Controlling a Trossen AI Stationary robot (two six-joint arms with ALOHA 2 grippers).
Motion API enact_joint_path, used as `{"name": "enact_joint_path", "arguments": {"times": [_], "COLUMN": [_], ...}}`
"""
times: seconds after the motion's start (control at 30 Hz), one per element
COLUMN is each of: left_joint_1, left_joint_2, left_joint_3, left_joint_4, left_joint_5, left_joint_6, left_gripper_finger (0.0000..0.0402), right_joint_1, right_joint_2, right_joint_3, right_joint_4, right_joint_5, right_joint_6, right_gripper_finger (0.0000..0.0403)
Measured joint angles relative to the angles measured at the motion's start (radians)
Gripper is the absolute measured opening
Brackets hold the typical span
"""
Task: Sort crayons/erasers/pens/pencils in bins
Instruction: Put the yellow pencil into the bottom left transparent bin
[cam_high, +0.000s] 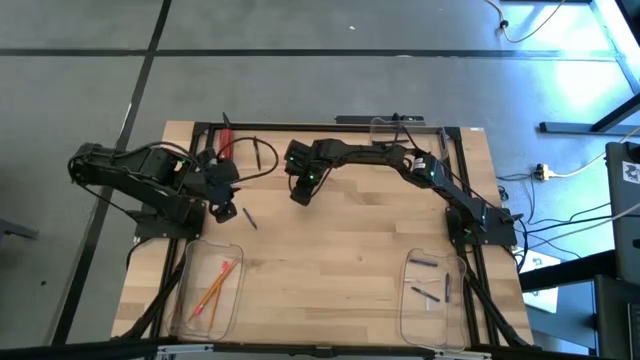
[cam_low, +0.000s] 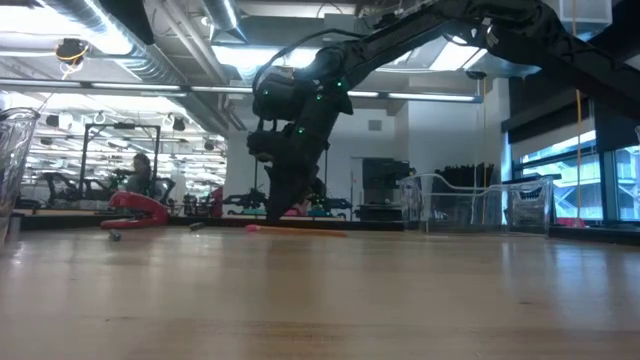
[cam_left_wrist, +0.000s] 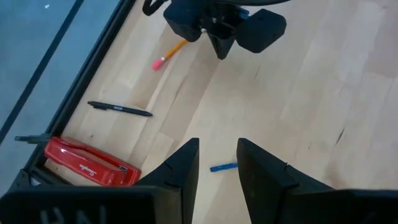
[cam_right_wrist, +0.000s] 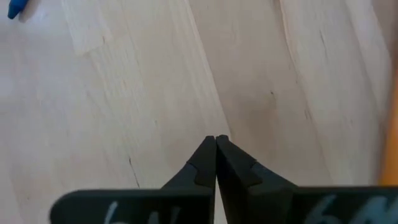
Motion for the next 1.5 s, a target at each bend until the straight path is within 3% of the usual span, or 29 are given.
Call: {"name": "enact_joint_path", "arguments": {"times": [0.23,0.53,0.73,0.87,1.0,1.5], "left_joint_1": [0.000,0.000,0.000,0.000,0.000,0.000], "left_joint_2": [0.000,0.000,0.000,0.000,0.000,0.000], "left_joint_3": [0.000,0.000,0.000,0.000,0.000,0.000], "left_joint_4": [0.000,0.000,0.000,0.000,0.000,0.002], "left_joint_5": [0.000,0.000,0.000,0.000,0.000,0.000], "left_joint_6": [0.000,0.000,0.000,0.000,0.000,0.005], "left_gripper_finger": [0.0102,0.0102,0.0102,0.0102,0.0102,0.0102], "right_joint_1": [-0.006,-0.070,-0.083,-0.082,-0.087,-0.100], "right_joint_2": [-0.006,-0.006,-0.006,-0.002,0.019,0.100], "right_joint_3": [0.129,0.206,0.205,0.205,0.202,0.194], "right_joint_4": [-0.074,-0.158,-0.213,-0.214,-0.236,-0.215], "right_joint_5": [0.099,0.096,0.115,0.221,0.231,0.241], "right_joint_6": [-0.050,-0.019,-0.014,0.037,0.058,0.061], "right_gripper_finger": [0.0007,0.0034,0.0090,0.0136,0.0161,0.0162]}}
